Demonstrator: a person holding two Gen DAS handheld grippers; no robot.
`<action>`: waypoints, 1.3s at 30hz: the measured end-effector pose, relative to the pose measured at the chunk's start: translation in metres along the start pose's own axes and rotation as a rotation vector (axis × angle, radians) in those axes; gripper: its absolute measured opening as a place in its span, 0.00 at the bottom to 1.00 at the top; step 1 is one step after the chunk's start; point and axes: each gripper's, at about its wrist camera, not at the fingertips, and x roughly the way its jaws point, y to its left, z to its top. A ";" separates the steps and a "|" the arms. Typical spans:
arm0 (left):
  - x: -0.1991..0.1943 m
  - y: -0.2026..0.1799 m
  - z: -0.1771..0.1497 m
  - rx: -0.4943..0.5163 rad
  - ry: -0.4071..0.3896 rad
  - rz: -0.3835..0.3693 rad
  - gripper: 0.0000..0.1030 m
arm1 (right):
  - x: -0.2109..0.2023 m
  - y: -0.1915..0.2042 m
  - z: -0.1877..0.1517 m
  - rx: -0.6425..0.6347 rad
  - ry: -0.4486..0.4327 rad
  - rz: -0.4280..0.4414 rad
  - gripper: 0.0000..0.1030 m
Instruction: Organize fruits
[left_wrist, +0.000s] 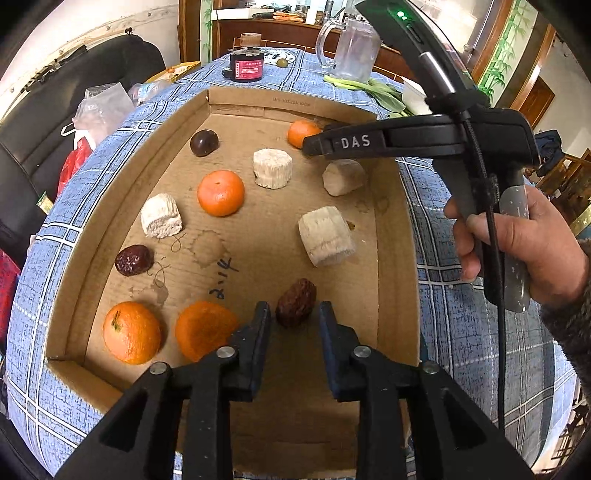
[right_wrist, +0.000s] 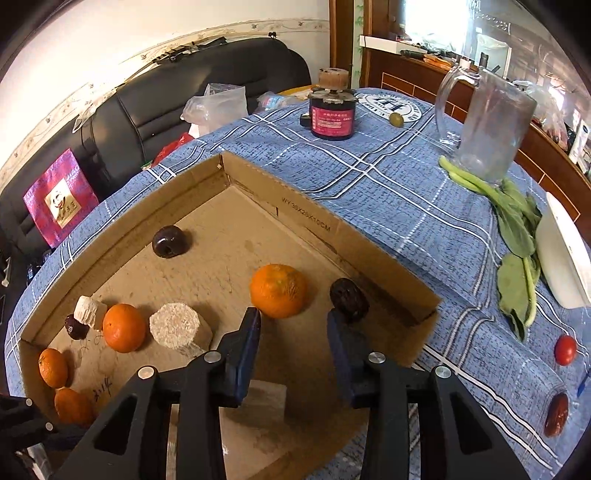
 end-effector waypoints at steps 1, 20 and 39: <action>-0.002 0.000 -0.001 0.001 -0.005 0.001 0.33 | -0.003 0.000 -0.001 0.003 -0.003 -0.002 0.40; -0.036 0.006 -0.017 -0.018 -0.096 0.000 0.58 | -0.084 0.029 -0.051 0.030 -0.057 -0.106 0.64; -0.030 -0.051 0.014 0.063 -0.135 -0.010 0.59 | -0.159 -0.091 -0.170 0.371 -0.047 -0.283 0.71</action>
